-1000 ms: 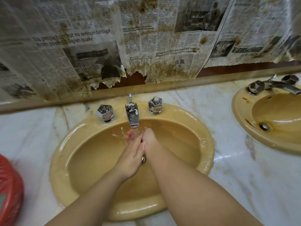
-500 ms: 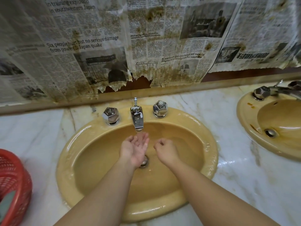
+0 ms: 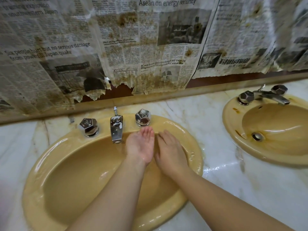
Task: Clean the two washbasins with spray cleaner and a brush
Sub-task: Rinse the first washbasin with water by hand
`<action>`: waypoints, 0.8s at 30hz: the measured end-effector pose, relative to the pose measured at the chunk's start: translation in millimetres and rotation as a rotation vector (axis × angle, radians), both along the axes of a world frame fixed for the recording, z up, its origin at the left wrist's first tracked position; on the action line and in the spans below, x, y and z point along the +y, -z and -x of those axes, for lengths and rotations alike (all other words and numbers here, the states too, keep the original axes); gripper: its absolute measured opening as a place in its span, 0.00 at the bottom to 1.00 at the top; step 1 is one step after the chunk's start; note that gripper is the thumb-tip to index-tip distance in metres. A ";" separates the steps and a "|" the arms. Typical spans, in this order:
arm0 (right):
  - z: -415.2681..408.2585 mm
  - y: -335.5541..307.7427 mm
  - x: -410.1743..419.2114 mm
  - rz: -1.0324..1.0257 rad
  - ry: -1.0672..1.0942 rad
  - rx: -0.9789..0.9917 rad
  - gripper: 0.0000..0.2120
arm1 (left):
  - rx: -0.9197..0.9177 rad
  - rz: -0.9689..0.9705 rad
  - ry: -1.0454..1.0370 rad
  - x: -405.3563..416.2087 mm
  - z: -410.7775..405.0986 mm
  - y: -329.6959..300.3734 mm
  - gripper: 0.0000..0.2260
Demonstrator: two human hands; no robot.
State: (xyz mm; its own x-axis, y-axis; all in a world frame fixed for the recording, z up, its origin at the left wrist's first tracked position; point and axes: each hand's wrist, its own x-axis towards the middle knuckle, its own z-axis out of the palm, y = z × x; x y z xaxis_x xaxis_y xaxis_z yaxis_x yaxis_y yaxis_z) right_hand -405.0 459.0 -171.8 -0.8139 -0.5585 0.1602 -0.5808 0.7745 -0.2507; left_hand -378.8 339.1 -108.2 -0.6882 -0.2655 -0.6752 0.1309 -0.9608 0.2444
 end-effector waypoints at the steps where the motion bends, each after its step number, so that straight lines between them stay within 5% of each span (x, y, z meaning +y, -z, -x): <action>1: 7.1 -2.4 -2.0 -0.012 -0.016 0.031 0.31 | 0.007 0.066 0.024 0.9 13.3 -7.9 0.16; 5: 43.8 -25.1 -14.8 -0.201 -0.086 -0.128 0.36 | 0.029 0.329 0.159 19.2 58.0 -38.3 0.16; 7: 55.9 -35.8 -25.3 -0.264 0.078 -0.306 0.26 | 0.031 0.447 0.275 49.9 70.1 -34.4 0.18; 8: 59.6 -37.9 -16.8 -0.512 0.125 -0.507 0.19 | 0.038 0.441 0.309 68.9 73.6 -28.7 0.19; 9: 67.2 -31.6 -12.1 -0.669 0.181 -0.425 0.17 | 0.055 0.309 0.302 83.5 72.0 -23.0 0.20; 10: 72.8 -30.2 -10.9 -0.612 0.168 -0.344 0.19 | -0.010 0.122 0.155 84.2 70.5 -15.5 0.22; 12: 72.4 -16.0 -2.4 -0.404 -0.034 -0.040 0.31 | -0.056 0.083 0.233 68.8 46.8 2.0 0.19; 15: 74.2 -17.0 26.9 -0.325 -0.056 -0.128 0.39 | -0.079 0.319 0.375 21.6 2.2 23.5 0.16; 24: -11.5 -7.1 60.9 -0.145 0.396 -0.180 0.38 | -0.091 0.149 0.143 -57.8 -47.2 53.5 0.14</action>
